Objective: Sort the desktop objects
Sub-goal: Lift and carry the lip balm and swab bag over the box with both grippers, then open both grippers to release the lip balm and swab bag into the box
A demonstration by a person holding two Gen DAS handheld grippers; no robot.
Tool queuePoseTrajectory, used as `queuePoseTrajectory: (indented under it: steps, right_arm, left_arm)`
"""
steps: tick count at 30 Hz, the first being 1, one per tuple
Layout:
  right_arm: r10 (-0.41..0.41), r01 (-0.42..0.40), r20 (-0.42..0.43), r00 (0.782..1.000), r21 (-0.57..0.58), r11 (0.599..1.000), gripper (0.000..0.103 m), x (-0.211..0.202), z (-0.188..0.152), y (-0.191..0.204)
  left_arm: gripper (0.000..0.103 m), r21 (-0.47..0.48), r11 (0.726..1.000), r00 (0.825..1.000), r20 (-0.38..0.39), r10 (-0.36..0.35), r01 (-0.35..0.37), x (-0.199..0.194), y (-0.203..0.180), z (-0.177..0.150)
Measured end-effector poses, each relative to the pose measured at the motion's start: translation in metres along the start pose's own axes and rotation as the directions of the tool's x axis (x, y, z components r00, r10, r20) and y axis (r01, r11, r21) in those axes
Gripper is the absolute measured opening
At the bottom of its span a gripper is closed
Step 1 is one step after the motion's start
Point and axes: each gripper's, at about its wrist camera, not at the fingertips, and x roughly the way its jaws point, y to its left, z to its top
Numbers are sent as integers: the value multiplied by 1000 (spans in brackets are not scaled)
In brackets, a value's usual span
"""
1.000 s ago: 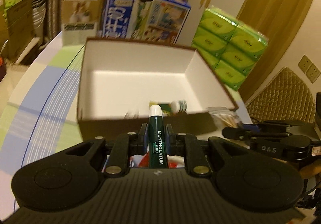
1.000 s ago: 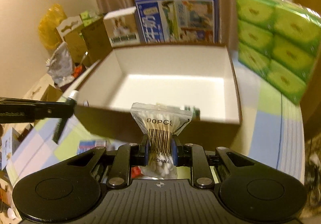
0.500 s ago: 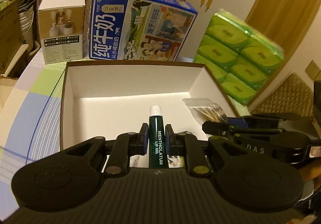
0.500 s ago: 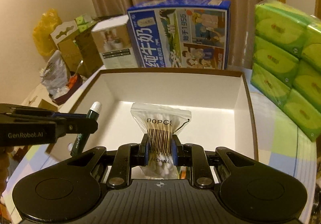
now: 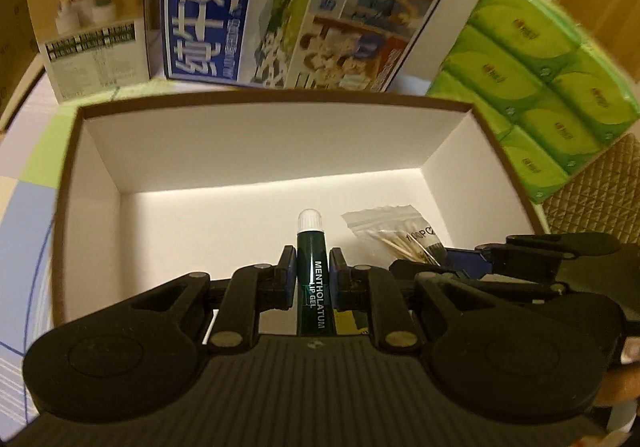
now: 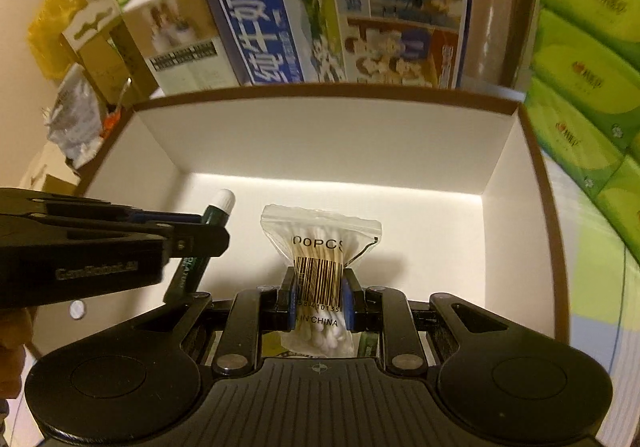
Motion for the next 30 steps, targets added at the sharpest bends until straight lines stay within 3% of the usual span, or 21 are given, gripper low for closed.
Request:
queuePoseTrajectory:
  steps: [10,23,26,29,30]
  right_arm:
    - [-7,7,-48,999,8,1000,18,29,11,-8]
    - [-10,12,-80,997,26,1000,18,47,12,-18]
    - [10,-7,-72,997,30,1000,20,47,14,-20]
    - [-7,9,-78,997,24,1000,40,46,13,-22]
    - [-18,19,-75,997,14,1000,58,45,12,-22]
  left_arm:
    - [13,-48,998,996,-80,25,-29,40,10,3]
    - [14,-34,996,989,-122,79,-83,56,11,11]
    - [19,-41,996,988,-135,74,-80,57,12,12]
    - [24,-64,995,986,-148,71,-81,57,16,12]
    - [24,-65,994,986,-149,74,-85,57,17,13]
